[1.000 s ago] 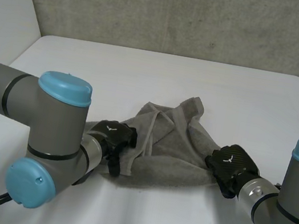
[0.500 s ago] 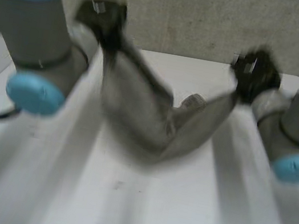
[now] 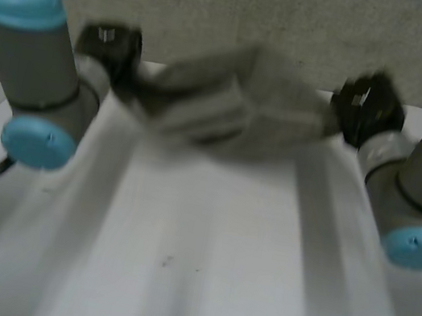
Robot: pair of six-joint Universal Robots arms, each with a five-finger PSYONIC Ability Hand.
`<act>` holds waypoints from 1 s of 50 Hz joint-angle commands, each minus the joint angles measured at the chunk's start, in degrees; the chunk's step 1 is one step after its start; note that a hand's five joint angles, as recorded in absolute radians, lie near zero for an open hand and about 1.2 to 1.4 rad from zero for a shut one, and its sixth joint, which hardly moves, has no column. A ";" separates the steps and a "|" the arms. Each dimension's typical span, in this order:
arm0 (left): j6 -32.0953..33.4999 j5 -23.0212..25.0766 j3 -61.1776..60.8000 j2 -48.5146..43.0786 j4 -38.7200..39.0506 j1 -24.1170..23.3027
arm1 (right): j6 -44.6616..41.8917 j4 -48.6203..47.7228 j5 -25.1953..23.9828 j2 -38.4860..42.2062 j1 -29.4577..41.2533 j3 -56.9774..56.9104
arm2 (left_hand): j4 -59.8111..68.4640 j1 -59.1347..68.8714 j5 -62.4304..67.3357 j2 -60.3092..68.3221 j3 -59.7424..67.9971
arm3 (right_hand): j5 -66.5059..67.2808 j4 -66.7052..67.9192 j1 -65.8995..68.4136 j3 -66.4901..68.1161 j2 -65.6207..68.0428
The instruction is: Fold the towel.
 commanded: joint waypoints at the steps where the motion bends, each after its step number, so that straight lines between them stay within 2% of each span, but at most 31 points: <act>1: -1.90 -0.01 -16.73 -0.30 0.00 1.03 | -0.23 10.03 -3.74 4.76 -0.36 6.97 | 10.27 12.56 11.05 10.34 10.34 | 14.09 11.43 24.03 11.86 12.61; 3: -2.08 -0.19 -21.63 0.22 -0.09 1.12 | -0.06 14.14 -5.31 5.46 -0.36 8.89 | 9.96 12.25 10.74 10.02 10.03 | 14.09 11.43 24.03 11.86 12.61; 9: -1.55 -1.77 -25.96 3.30 0.08 1.56 | 0.30 17.59 -5.58 3.88 -0.36 11.19 | 8.28 10.56 9.06 8.34 8.35 | 14.09 11.43 24.03 11.86 12.61; 11: -1.46 -2.04 -26.66 6.19 0.70 4.44 | 0.56 18.03 -6.11 0.91 -0.36 13.64 | 7.27 9.56 8.06 7.34 7.35 | 14.09 11.43 24.03 11.86 12.61; 12: -1.46 -2.04 -26.66 6.20 0.70 4.46 | 0.56 18.03 -6.11 0.89 -0.36 13.65 | 7.27 9.55 8.05 7.33 7.34 | 14.09 11.43 24.03 11.86 12.61; 17: -1.46 -1.77 -25.43 7.70 2.81 9.21 | 1.43 17.68 -10.49 -5.52 -0.97 18.65 | 4.74 7.03 5.52 4.81 4.82 | 14.09 11.43 24.03 11.86 12.61; 23: -1.28 -1.77 -21.30 4.80 8.61 10.79 | 4.87 18.03 -12.52 -6.76 -1.06 20.42 | 0.20 2.49 0.98 0.27 0.27 | 14.09 11.43 24.03 11.86 12.61; 27: -1.28 -1.86 -14.47 -1.78 12.38 11.23 | 6.89 18.03 -12.88 -8.07 -1.06 21.38 | -1.47 0.82 -0.69 -1.40 -1.39 | 14.09 11.43 24.03 11.86 12.61; 28: -1.28 -1.60 -12.88 -3.19 12.21 11.66 | 6.98 17.94 -12.96 -8.34 -1.06 21.82 | -8.31 -6.02 -7.53 -8.24 -8.24 | 14.09 11.43 24.03 11.86 12.61; 29: -1.28 -1.60 -12.87 -3.20 12.21 11.67 | 6.98 17.94 -12.96 -8.34 -1.06 21.82 | -8.38 -6.09 -7.60 -8.31 -8.30 | 14.09 11.43 24.03 11.86 12.61; 31: -1.11 -1.60 -11.20 -4.60 10.64 11.76 | 6.98 17.94 -12.88 -8.25 -1.06 22.00 | -43.51 -41.22 -42.72 -43.44 -43.43 | 14.09 11.43 24.03 11.86 12.61; 32: -1.11 -1.60 -11.20 -4.61 10.63 11.76 | 6.98 17.94 -12.88 -8.25 -1.06 22.00 | -43.70 -41.41 -42.92 -43.64 -43.63 | 14.09 11.43 24.03 11.86 12.61; 33: -0.93 -1.51 -11.02 -4.70 9.15 11.06 | 7.06 17.68 -12.88 -8.25 -1.06 22.17 | -58.36 -56.07 -57.58 -58.29 -58.28 | 14.09 11.43 24.03 11.86 12.61; 37: -1.20 -1.33 -11.55 -3.99 6.85 9.30 | 7.07 17.41 -12.79 -8.16 -1.15 22.35 | -59.35 -57.06 -58.57 -59.28 -59.27 | 14.09 11.43 24.03 11.86 12.61; 39: -1.37 -1.42 -12.16 -3.29 5.63 4.14 | 7.07 17.41 -12.79 -8.08 -1.15 22.35 | -59.35 -57.06 -58.57 -59.28 -59.27 | 14.09 11.43 24.03 11.86 12.61; 40: -1.37 -1.42 -12.16 -3.29 5.62 4.11 | 7.07 17.41 -12.79 -8.08 -1.15 22.35 | -59.35 -57.06 -58.57 -59.28 -59.27 | 14.09 11.43 24.03 11.86 12.61; 42: -1.46 -1.42 -13.56 -1.11 5.53 -0.44 | 7.07 17.32 -12.79 -7.73 -1.15 22.44 | -59.01 -56.72 -58.23 -58.95 -58.94 | 14.09 11.43 24.03 11.86 12.61; 50: -1.11 -1.42 -14.28 0.06 5.53 -7.65 | 7.06 15.74 -12.61 -7.46 -1.24 22.70 | -54.98 -52.69 -54.20 -54.92 -54.91 | 14.09 11.43 24.03 11.86 12.61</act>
